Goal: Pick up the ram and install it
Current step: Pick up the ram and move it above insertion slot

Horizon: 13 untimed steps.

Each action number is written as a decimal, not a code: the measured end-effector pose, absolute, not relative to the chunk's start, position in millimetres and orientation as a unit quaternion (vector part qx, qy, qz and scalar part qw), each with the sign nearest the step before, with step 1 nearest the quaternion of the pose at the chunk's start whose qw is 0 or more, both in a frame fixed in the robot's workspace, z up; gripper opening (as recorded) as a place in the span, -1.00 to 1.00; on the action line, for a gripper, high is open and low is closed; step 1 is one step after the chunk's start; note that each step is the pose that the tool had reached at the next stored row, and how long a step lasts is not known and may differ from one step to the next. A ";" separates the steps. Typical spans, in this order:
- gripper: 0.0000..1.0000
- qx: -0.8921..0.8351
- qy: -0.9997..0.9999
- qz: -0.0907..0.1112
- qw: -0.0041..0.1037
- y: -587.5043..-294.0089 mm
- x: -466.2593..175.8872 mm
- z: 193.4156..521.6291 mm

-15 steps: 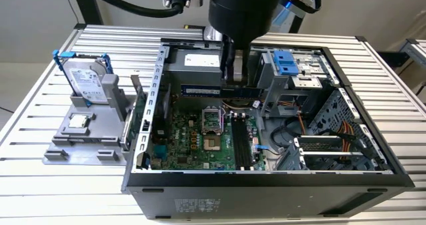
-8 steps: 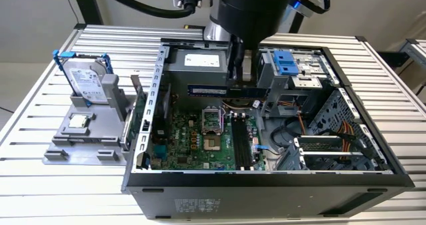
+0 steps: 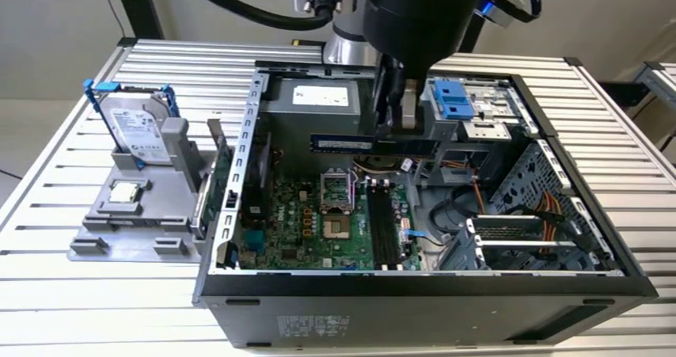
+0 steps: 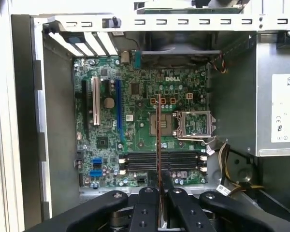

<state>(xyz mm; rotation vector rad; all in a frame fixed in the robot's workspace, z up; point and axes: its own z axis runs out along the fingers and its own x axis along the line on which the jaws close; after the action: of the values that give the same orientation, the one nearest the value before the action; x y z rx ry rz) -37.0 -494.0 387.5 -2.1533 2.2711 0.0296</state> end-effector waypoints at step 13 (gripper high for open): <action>-1.00 -0.688 0.726 0.009 0.006 -493.6 -13.5 387.5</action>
<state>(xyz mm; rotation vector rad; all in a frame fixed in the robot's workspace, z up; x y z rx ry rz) -13.5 -493.6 387.5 -2.1533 2.2711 0.0297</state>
